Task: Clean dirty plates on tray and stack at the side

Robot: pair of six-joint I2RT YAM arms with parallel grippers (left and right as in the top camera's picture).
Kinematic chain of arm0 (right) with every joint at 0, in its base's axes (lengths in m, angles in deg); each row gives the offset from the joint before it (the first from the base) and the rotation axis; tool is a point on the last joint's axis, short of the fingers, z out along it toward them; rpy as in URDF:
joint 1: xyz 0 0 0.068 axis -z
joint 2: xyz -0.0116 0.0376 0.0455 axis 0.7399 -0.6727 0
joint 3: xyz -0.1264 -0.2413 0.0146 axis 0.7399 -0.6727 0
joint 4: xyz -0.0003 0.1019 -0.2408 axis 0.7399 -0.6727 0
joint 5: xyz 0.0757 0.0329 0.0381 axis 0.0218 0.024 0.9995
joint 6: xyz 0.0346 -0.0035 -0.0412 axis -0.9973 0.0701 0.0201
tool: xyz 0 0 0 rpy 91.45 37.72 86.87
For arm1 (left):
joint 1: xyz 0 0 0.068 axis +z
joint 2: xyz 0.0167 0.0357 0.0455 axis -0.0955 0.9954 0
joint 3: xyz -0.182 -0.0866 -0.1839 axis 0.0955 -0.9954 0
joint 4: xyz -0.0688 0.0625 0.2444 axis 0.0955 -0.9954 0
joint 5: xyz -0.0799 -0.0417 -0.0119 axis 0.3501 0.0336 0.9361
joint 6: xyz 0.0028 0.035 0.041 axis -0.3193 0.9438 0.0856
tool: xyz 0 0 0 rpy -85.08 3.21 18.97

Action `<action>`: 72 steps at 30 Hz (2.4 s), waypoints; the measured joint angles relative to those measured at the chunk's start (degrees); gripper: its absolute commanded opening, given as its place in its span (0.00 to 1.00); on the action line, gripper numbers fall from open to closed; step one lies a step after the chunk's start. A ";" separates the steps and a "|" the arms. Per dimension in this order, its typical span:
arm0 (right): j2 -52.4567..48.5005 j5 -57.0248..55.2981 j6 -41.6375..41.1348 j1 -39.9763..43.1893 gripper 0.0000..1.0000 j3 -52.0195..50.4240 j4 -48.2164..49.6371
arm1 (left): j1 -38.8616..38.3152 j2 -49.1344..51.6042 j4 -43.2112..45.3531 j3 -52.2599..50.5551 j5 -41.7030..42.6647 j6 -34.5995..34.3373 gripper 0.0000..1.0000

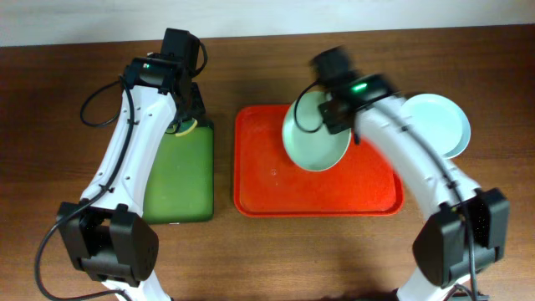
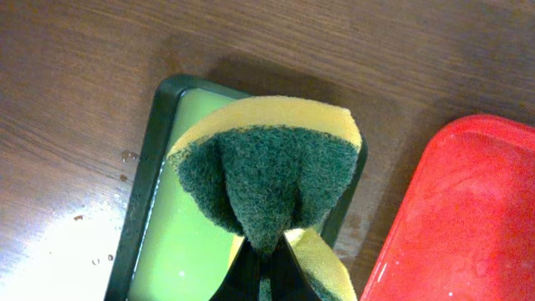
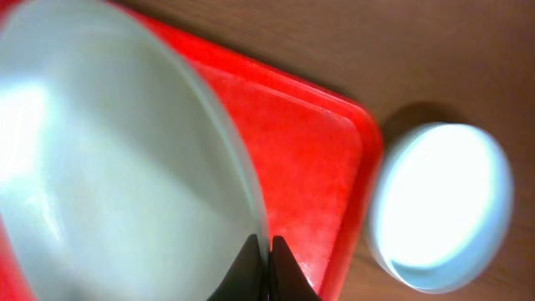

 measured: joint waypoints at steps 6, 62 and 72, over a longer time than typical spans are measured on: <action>-5.38 39.41 5.53 36.83 0.04 -0.02 1.20 | 0.00 0.00 0.02 -0.02 -0.02 0.00 0.00; 51.30 8.79 -11.96 -8.22 0.99 -28.33 1.70 | -1.51 -54.99 31.21 -56.11 2.08 -5.53 0.99; 39.26 7.30 -11.89 -8.22 0.99 -28.33 1.62 | -1.51 -55.93 30.91 -58.23 1.60 -5.75 0.99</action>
